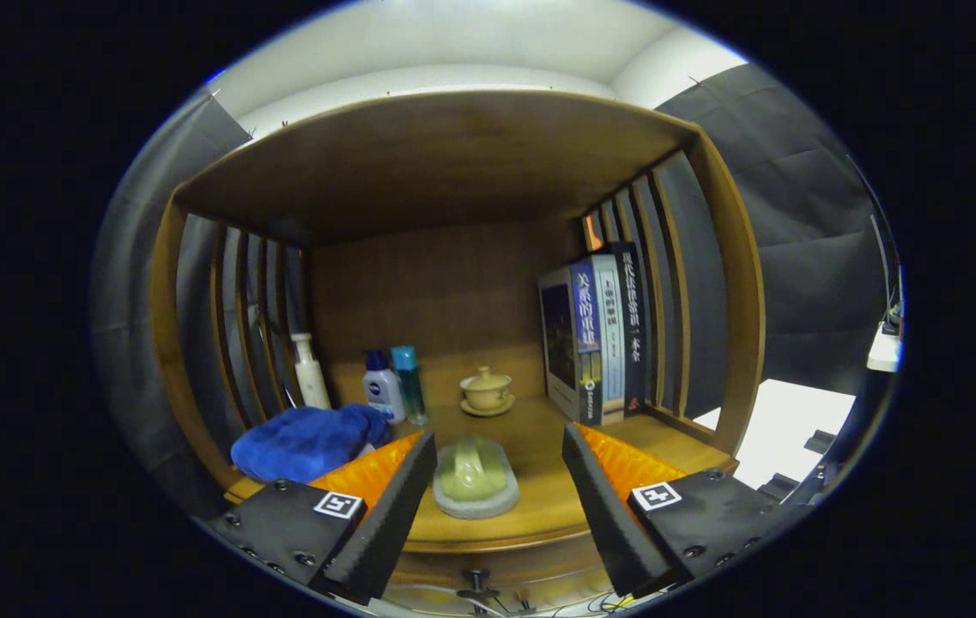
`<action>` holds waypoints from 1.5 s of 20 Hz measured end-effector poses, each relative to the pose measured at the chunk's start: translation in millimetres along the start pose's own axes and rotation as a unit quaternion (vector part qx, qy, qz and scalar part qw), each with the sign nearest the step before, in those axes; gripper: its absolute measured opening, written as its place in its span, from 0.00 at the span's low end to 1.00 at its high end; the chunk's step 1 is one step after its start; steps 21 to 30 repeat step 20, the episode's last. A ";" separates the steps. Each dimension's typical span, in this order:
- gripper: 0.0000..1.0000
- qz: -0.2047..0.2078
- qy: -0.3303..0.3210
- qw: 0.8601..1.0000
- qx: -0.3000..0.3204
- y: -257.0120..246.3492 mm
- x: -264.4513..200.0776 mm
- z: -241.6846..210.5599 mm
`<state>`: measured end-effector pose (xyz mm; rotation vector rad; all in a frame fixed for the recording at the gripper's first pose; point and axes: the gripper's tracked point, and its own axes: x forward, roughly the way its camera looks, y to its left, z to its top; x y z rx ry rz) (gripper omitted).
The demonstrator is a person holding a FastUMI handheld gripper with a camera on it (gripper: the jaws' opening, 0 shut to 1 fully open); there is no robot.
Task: Pull open the drawer, take out the items inside it, and place them on the countertop above the cabinet.
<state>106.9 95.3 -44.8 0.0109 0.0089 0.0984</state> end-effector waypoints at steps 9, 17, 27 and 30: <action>0.98 0.002 -0.042 0.999 -0.034 10.8 -80.6 91.1; 0.98 -0.018 -0.045 0.998 -0.043 -33.5 -150.8 157.0; 0.98 -0.023 -0.046 0.997 -0.060 -43.4 -166.8 169.8; 0.98 -0.023 -0.046 0.997 -0.060 -43.4 -166.8 169.8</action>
